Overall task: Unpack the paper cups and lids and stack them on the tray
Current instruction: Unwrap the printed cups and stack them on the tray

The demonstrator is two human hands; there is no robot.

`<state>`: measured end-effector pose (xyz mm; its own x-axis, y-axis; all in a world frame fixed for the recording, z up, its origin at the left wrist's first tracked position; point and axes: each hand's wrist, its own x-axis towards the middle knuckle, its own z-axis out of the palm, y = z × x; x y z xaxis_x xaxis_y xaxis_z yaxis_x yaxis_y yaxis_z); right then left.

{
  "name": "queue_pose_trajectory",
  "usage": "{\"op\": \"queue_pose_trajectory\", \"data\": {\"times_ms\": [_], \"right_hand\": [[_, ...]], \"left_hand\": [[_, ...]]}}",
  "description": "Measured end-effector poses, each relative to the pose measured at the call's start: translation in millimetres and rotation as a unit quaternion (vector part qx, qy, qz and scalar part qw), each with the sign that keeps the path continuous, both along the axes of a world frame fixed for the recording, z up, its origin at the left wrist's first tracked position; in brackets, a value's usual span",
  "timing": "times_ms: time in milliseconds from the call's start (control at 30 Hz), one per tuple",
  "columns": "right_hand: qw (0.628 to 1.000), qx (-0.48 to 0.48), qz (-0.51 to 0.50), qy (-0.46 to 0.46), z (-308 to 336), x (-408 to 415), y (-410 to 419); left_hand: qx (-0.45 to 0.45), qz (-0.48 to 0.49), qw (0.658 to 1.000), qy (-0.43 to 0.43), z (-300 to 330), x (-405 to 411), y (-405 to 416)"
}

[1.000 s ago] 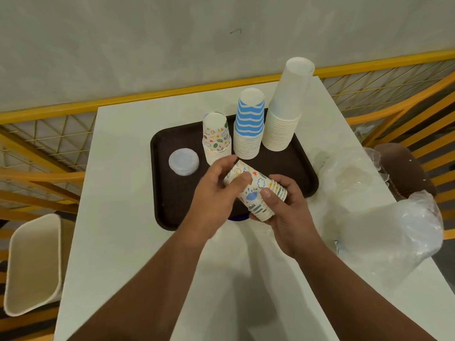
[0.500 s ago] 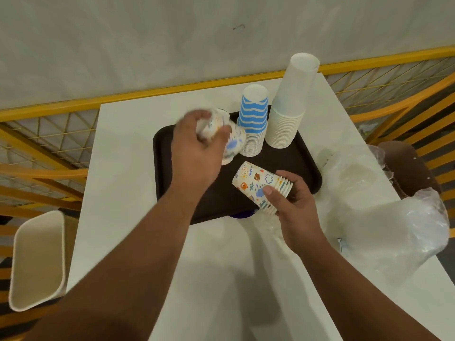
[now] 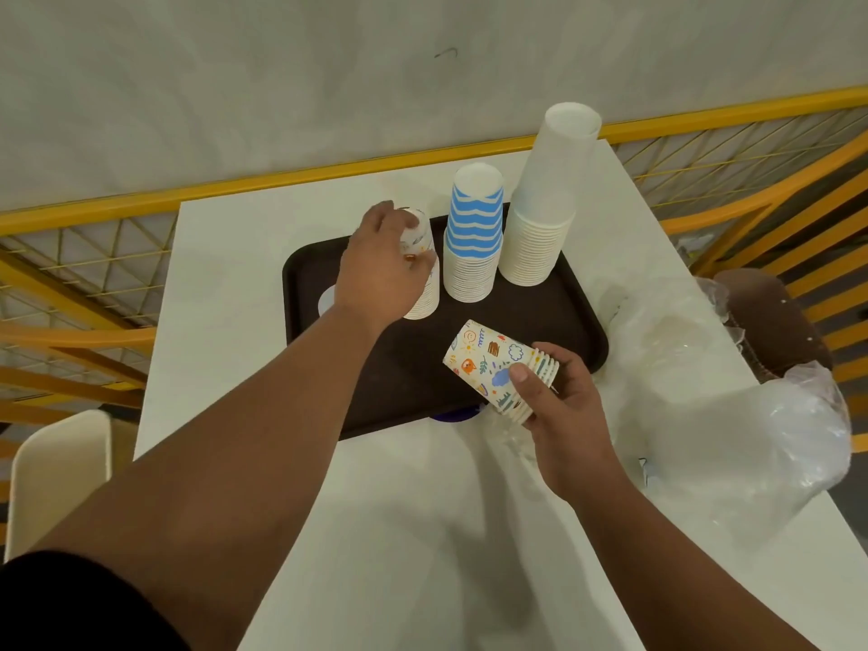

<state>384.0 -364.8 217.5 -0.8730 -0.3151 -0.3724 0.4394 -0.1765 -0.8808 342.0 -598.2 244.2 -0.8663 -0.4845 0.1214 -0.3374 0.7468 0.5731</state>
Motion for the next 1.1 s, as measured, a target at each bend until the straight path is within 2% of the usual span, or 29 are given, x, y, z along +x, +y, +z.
{"op": "queue_pose_trajectory", "data": {"times_ms": [100,167,233,267,300,333,367,400,533,733,767,800,833,900,967,1100], "right_hand": [[1.0,-0.005,-0.001,-0.019,2,-1,-1],[1.0,-0.006,-0.003,-0.018,3,0,-3],[1.0,-0.016,0.0,-0.015,3,1,-5],[1.0,-0.021,0.005,-0.01,3,2,-6],[1.0,-0.023,0.012,-0.003,4,3,-7],[0.999,-0.025,0.02,0.004,4,3,-8],[0.999,-0.023,0.026,0.008,5,4,-9],[0.999,-0.016,0.031,0.011,5,5,-10],[0.999,0.013,0.031,0.031,5,8,-11],[0.997,0.031,0.021,0.075,8,2,-13],[0.997,0.03,0.017,0.071,8,1,-12],[0.998,0.027,0.011,0.062,9,0,-12],[0.998,0.027,0.003,0.054,10,-1,-11],[0.999,0.025,-0.009,0.043,10,-4,-9],[0.999,0.022,-0.012,0.039,11,-5,-9],[0.999,0.032,-0.009,0.037,11,-4,-11]], "left_hand": [[0.01,0.043,0.995,0.09,12,17,12],[0.066,0.057,0.983,0.16,15,41,32],[0.172,0.053,0.974,0.138,6,67,56],[0.256,0.044,0.96,0.103,2,77,66],[0.36,0.041,0.929,0.068,0,85,75],[0.468,0.043,0.881,0.049,0,89,84],[0.553,0.051,0.831,0.042,-1,93,89],[0.599,0.066,0.796,0.048,0,94,93],[0.623,0.096,0.772,0.082,2,95,98],[0.616,0.135,0.767,0.121,8,82,91],[0.598,0.145,0.776,0.139,11,77,85],[0.555,0.148,0.803,0.158,16,73,77],[0.48,0.141,0.847,0.178,23,68,69],[0.282,0.102,0.93,0.215,39,56,50],[0.14,0.064,0.96,0.234,51,40,32],[0.029,0.028,0.982,0.184,47,8,11]]}}
